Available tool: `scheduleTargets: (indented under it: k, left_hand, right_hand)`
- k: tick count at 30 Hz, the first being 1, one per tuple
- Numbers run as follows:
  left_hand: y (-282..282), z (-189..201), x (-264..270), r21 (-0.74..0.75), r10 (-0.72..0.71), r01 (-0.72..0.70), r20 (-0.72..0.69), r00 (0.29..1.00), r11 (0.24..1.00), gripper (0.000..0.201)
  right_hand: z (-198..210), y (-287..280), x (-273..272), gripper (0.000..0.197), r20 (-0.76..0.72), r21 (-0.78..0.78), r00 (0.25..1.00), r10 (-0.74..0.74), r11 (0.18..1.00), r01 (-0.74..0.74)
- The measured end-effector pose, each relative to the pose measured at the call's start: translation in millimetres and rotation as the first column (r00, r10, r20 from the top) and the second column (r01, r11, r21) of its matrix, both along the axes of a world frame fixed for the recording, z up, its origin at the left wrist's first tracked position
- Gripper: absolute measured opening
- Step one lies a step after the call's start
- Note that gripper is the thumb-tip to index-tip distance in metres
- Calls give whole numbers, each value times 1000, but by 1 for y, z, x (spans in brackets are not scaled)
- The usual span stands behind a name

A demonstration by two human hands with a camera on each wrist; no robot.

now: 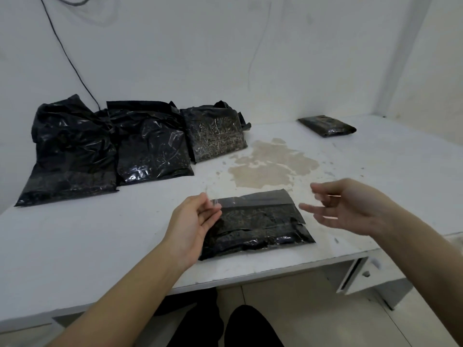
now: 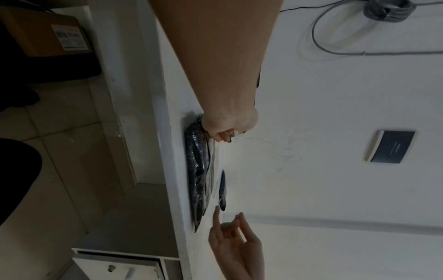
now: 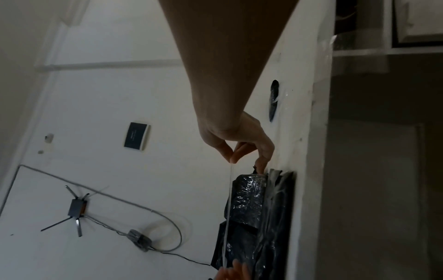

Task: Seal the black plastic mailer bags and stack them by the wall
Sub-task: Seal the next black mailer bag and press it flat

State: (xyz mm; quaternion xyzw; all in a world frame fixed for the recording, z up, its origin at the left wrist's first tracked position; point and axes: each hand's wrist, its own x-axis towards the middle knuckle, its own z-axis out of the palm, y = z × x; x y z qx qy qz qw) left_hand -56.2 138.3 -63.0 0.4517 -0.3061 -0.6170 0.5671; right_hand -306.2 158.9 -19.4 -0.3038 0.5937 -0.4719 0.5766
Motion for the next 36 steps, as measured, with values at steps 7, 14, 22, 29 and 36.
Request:
scheduleTargets:
  k: [7, 14, 22, 29, 36]
  left_hand:
    - [2, 1, 0, -7, 0, 0, 20, 1000, 1000, 30]
    - [9, 5, 18, -20, -33, 39, 241, 970, 999, 24]
    - [26, -1, 31, -28, -40, 73, 617, 786, 997, 25]
    - [30, -2, 32, -26, -31, 70, 714, 699, 997, 24]
    - [35, -4, 29, -78, 22, 111, 903, 430, 991, 28]
  right_hand:
    - [-18, 0, -1, 6, -48, 44, 998, 49, 998, -47]
    - [-17, -4, 3, 12, -200, 40, 975, 99, 995, -92]
    - [-15, -8, 5, 11, -367, 94, 917, 155, 987, -129]
    - [-18, -7, 9, 17, -456, 72, 877, 150, 989, -132]
    - [-31, -4, 20, 15, -673, -36, 737, 54, 994, -105]
